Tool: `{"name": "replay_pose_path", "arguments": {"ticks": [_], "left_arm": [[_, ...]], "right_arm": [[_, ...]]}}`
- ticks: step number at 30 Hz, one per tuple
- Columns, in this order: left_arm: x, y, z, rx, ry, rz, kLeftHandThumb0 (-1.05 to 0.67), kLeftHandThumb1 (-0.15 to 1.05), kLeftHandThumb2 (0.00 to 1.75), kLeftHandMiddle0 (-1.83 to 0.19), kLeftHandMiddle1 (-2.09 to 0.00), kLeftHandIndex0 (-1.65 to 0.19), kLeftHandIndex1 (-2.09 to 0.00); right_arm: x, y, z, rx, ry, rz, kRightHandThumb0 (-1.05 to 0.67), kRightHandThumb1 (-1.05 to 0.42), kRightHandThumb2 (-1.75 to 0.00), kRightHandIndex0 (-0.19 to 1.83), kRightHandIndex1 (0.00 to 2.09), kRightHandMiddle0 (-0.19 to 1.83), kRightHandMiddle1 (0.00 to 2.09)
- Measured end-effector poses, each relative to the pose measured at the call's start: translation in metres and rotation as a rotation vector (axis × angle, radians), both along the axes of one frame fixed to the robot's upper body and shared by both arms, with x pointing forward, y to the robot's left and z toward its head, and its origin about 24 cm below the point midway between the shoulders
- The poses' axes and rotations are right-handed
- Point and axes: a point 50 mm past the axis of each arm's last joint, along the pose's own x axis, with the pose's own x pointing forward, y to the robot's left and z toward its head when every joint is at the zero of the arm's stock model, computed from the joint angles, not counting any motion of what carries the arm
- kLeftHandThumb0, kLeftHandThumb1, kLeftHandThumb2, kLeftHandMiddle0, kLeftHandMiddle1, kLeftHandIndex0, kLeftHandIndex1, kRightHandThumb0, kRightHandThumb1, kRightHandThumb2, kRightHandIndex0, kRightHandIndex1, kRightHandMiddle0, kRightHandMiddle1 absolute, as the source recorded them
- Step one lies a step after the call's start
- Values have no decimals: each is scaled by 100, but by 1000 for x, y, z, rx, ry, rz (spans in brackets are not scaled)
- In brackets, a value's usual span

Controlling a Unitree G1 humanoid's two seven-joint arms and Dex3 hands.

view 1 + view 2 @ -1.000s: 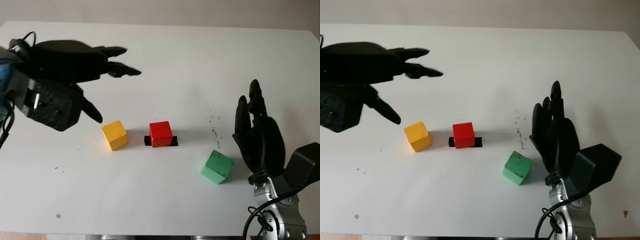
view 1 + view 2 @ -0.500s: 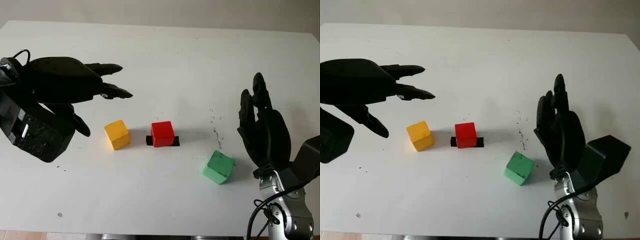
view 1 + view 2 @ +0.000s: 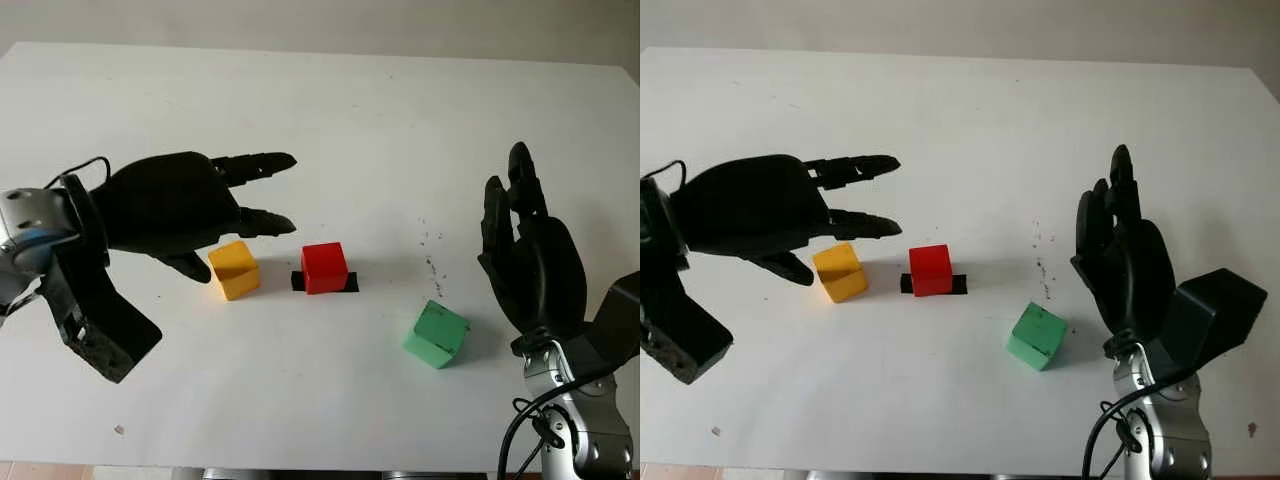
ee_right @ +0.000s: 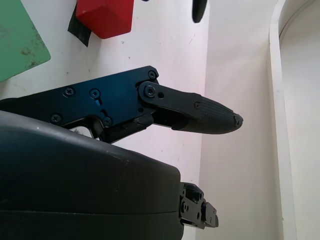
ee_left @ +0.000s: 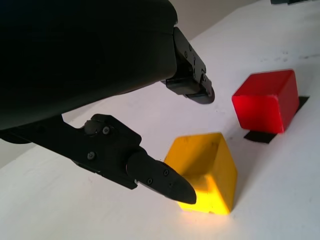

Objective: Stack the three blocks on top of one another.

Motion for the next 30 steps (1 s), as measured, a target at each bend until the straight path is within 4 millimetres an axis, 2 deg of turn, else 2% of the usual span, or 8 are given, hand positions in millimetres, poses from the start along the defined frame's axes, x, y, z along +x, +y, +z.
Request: {"name": "replay_pose_path", "arguments": {"ticks": [6, 15, 19, 23, 26, 30], "left_arm": [[7, 3, -10, 69, 18, 33, -52, 83, 6, 9, -5, -47, -13], [13, 4, -9, 123, 4, 65, -61, 85, 6, 9, -5, -44, -11], [15, 6, -10, 122, 8, 79, -63, 86, 6, 6, -6, -51, -14], [16, 6, -12, 80, 13, 66, -59, 90, 6, -2, -6, -60, -29], [17, 6, -14, 51, 26, 53, -57, 91, 5, -6, -6, -45, -69], [16, 6, -14, 6, 47, 36, -57, 90, 5, -8, -6, -38, -89]], "right_arm": [[-3, -1, -2, -2, 7, -3, -70, -105, -62, -19, 0, -19, 0], [-5, -2, -1, -5, 3, -7, -69, -105, -63, -19, 0, -19, 0], [-5, -2, -1, -5, 3, -6, -70, -105, -63, -19, 0, -19, 0], [-6, -3, -1, 0, 3, -6, -70, -105, -61, -19, 0, -19, 0], [-6, -4, -2, -1, 5, -7, -69, -105, -61, -19, 0, -19, 0], [-8, -5, -4, -5, 10, -14, -69, -105, -61, -19, 0, -19, 0]]}}
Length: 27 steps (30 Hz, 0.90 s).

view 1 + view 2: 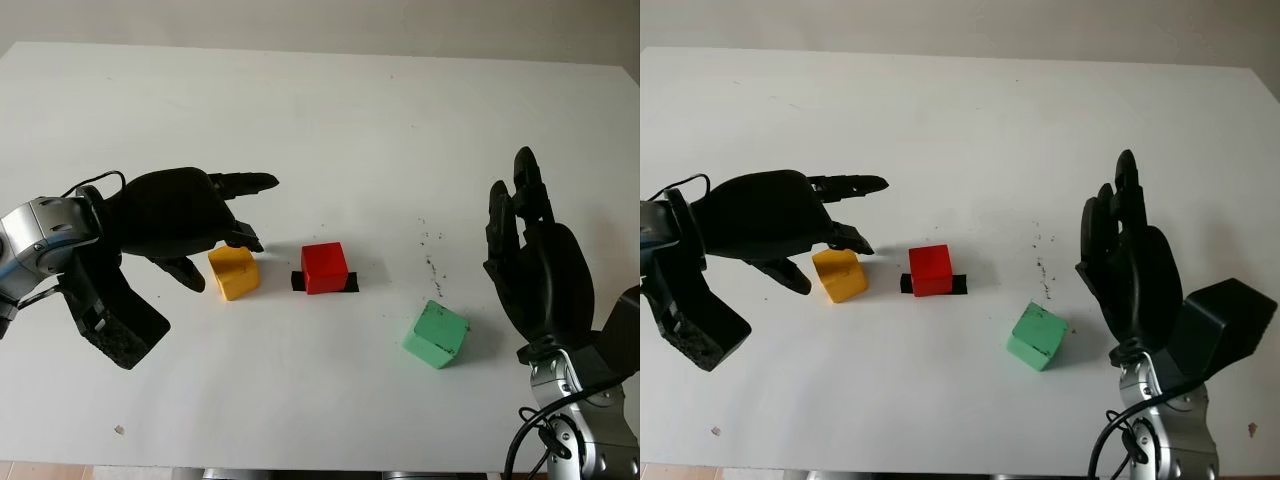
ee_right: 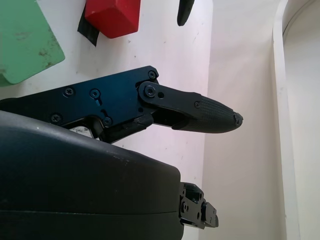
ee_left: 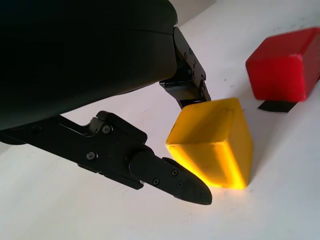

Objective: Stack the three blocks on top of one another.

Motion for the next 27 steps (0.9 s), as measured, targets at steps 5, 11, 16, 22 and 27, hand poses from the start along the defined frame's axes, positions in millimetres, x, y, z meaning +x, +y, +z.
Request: {"name": "replay_pose_path", "arguments": {"ticks": [5, 11, 16, 22, 27], "left_arm": [[0, 0, 2, -30, 25, 1, -57, 90, 5, -12, -7, -38, -94], [0, -1, 2, -45, 48, 17, -58, 88, 5, -14, -6, -39, -95], [0, -1, 2, -39, 48, 18, -54, 90, 6, -18, -7, -47, -107], [0, -2, 2, -26, 41, 17, -46, 91, 5, -26, -7, -49, -137], [0, -2, 2, -32, 43, 18, -47, 92, 6, -30, -7, -45, -146]], "right_arm": [[0, 0, 0, 0, -1, -1, -68, -105, -61, -19, 0, -19, 0], [0, -1, 0, -3, -1, -4, -68, -105, -61, -19, 0, -19, 1], [0, -1, 0, -8, -1, -5, -67, -105, -61, -19, 0, -19, 1], [0, -1, 1, -8, -2, -6, -67, -105, -60, -19, 0, -19, 1], [0, -1, 0, -11, -2, -11, -67, -105, -60, -19, 0, -19, 1]]}}
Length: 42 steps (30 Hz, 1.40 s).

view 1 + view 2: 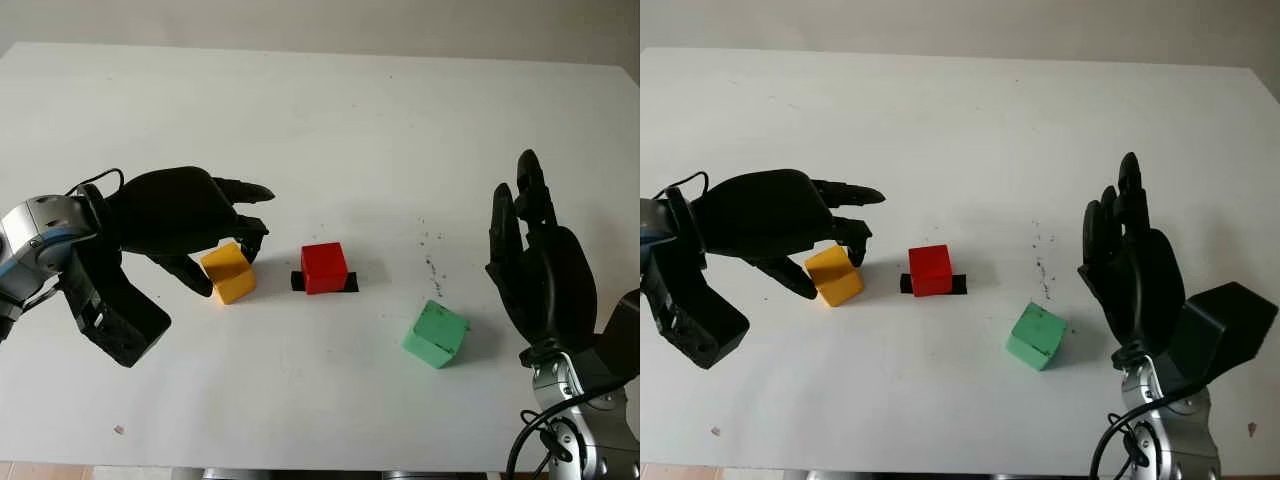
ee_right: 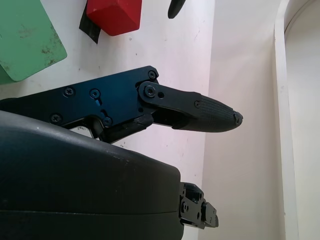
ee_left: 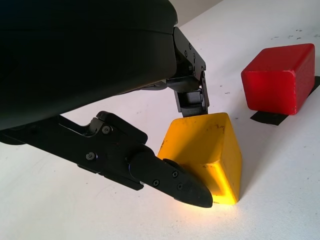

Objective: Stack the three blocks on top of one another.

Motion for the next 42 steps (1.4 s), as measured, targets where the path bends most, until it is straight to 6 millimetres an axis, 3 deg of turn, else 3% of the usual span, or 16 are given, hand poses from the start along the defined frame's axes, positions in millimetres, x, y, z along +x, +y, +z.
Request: {"name": "replay_pose_path", "arguments": {"ticks": [9, 16, 19, 30, 37, 42], "left_arm": [[4, -1, 14, -60, 115, 61, -51, 93, 5, -24, -4, -44, -147], [5, -24, 74, -54, 37, 69, -51, 92, 5, -21, -5, -51, -137], [5, -31, 88, -73, 27, 62, -50, 93, 6, -23, -6, -53, -133], [12, -45, 90, -275, 251, 51, -47, 93, 5, -19, -5, -51, -133], [22, -56, 79, -399, 389, 16, -50, 94, 6, -18, -5, -48, -142], [28, -68, 64, -388, 458, 4, -52, 97, 6, -14, -3, -45, -144]], "right_arm": [[0, 2, 0, -4, 0, 5, -66, -105, -61, -19, 0, -19, 0], [0, 7, -1, -10, 4, 19, -65, -105, -63, -19, 0, -19, 0], [0, 8, 0, -12, 0, 19, -65, -105, -63, -19, 0, -19, 0], [0, 13, -1, -3, 3, 22, -62, -105, -65, -19, 0, -19, 0], [-1, 13, -1, 1, -7, 16, -61, -105, -64, -19, 0, -19, 0], [-1, 12, -1, -4, -6, 12, -60, -105, -63, -19, 0, -19, 0]]}}
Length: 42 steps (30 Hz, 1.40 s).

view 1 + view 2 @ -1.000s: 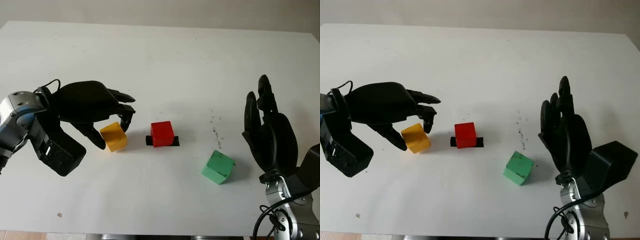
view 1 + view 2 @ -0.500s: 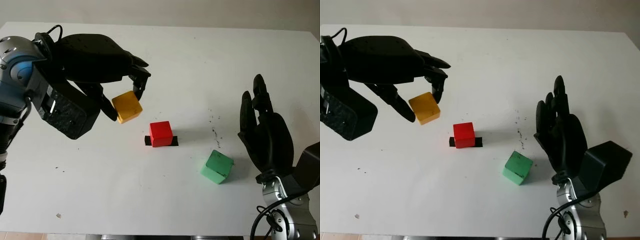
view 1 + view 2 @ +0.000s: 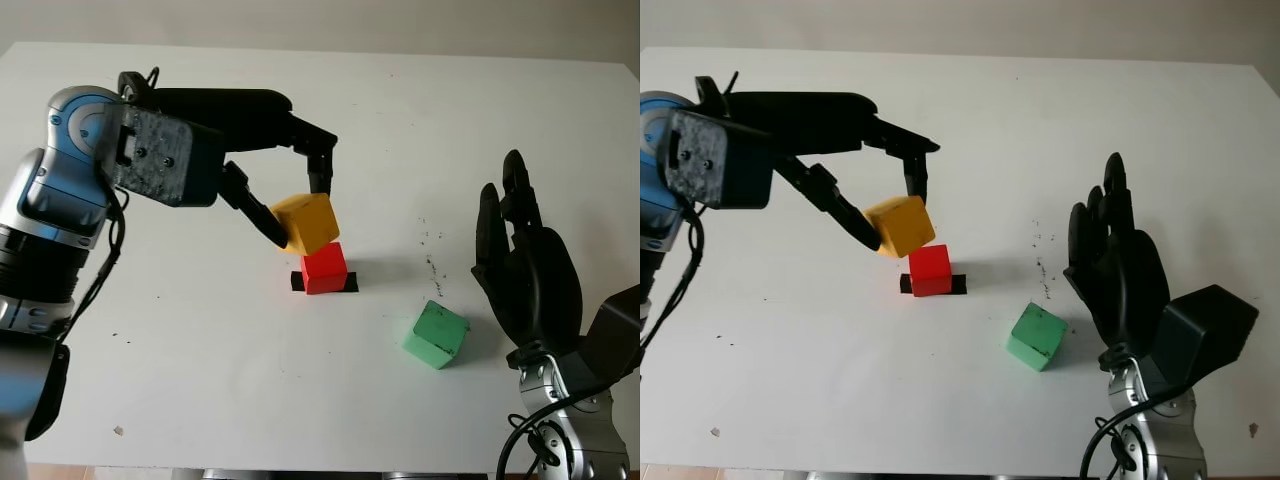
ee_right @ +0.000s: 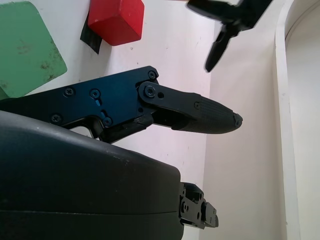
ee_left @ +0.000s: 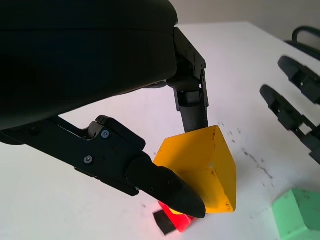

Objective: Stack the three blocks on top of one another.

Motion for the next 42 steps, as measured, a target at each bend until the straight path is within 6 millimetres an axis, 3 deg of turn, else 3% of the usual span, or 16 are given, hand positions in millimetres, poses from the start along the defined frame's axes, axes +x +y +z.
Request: {"name": "replay_pose_path", "arguments": {"ticks": [7, 12, 24, 30, 42], "left_arm": [[10, -11, -21, 18, 47, -20, -51, 97, 5, -12, -4, -40, -151], [11, -17, -25, 22, 16, -55, -50, 99, 6, -12, -5, -36, -146], [5, -29, -13, 65, -193, -152, -43, 95, 5, -17, -6, -40, -148], [1, -32, -5, 76, -228, -174, -44, 96, 5, -15, -5, -40, -153], [-7, -37, 12, 168, -268, -241, -45, 96, 5, -16, -5, -39, -138]], "right_arm": [[0, -3, 1, -3, -2, -13, -58, -105, -62, -19, 0, -19, 0], [0, -4, 1, -3, -3, -17, -58, -105, -61, -19, 0, -19, 0], [-1, -6, 1, -4, -3, -31, -61, -105, -56, -19, 0, -18, 4], [-1, -6, 2, -15, -4, -34, -60, -105, -57, -19, 0, -19, 4], [-1, -6, 3, -17, 3, -35, -61, -105, -56, -19, 0, -18, 5]]}}
